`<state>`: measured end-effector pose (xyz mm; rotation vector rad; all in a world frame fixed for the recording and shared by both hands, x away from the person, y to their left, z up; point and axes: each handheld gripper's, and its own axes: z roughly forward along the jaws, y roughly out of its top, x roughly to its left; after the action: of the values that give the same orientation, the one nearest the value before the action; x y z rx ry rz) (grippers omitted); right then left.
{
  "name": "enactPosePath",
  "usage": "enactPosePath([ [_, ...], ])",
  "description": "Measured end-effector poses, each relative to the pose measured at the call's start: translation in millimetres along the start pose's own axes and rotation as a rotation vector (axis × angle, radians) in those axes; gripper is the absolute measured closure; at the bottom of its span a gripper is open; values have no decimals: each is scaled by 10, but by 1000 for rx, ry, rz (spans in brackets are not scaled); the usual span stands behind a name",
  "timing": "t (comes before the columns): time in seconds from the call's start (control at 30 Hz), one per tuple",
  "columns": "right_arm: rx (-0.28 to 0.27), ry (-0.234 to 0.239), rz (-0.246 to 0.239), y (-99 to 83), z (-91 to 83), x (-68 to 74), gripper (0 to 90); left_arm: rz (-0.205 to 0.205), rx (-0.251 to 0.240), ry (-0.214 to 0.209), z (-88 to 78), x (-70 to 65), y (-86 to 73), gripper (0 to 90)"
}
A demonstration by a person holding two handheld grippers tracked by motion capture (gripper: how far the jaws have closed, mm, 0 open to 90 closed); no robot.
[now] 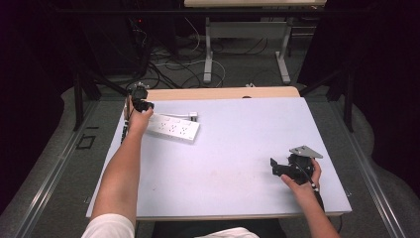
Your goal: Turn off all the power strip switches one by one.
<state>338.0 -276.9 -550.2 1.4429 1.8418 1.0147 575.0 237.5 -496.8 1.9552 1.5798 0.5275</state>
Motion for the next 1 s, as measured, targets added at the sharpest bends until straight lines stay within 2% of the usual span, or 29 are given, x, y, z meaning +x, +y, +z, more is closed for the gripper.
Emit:
enactPosePath([
  [0.07,-2,2,-7,-2,-17,8,28,7,15,-10,8,10,-4,900],
  [0.17,-3,9,-12,-4,-22,11,30,5,10,-5,22,13,-10,900],
  [0.2,-1,14,-12,-6,-25,11,27,6,31,-9,21,26,-8,900],
  [0.27,3,11,-13,-7,-26,11,24,-6,30,-8,35,23,-11,900],
  [0.47,4,15,-15,-7,-23,13,21,-7,46,-1,64,41,-17,900],
  [0.5,3,16,-15,-5,-23,12,21,-4,68,5,69,36,-26,900],
  [0.6,3,17,-20,-4,-24,15,19,9,89,12,82,31,-40,900],
  [1.0,3,13,-13,-3,-30,3,17,11,129,27,144,-11,-74,900],
])
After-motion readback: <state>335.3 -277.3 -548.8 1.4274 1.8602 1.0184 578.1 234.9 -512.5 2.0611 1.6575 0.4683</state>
